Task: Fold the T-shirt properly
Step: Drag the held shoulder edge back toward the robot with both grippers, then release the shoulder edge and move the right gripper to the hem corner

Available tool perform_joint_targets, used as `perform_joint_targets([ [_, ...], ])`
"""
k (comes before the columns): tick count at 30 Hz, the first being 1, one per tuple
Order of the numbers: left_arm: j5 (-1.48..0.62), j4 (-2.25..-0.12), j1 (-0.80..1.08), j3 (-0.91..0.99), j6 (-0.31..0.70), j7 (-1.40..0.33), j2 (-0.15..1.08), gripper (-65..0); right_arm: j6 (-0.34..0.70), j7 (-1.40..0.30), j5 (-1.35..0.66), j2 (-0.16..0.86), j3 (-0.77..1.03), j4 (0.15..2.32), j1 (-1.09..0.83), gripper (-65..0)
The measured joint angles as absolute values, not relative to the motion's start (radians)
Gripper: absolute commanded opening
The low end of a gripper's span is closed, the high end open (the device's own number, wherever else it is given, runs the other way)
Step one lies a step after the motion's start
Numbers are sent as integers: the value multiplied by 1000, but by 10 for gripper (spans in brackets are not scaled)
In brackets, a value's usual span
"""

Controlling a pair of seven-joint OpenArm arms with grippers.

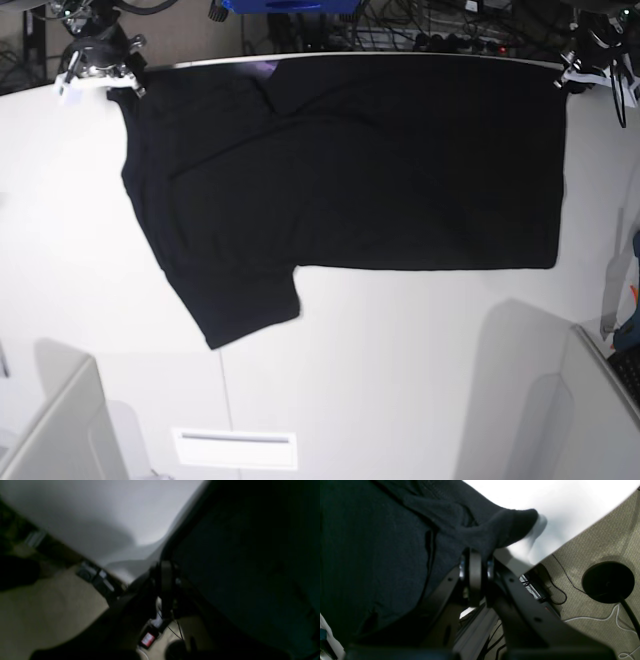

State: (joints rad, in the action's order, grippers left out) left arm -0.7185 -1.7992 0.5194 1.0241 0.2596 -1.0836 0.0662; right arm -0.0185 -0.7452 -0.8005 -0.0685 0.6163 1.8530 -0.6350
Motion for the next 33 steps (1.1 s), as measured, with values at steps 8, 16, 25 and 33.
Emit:
perform_joint_targets([
  [8, -708, -1830, 516, 1161, 256, -1085, 59, -196, -19, -745, -801, -71, 643, 1926, -659, -311],
  [16, -710, -1870, 510, 1282, 253, -1090, 68, -148, -19, -765, -797, -16, 654, 1993, -574, -311],
  [25, -805, -1929, 499, 1282, 258, -1089, 70, -150, -15, -933, -686, 125, 467, 1837, -119, -306],
  [33, -842, -1931, 500, 1281, 260, -1088, 86, -341, -14, -928, -520, 153, 292, 1377, 254, -302],
])
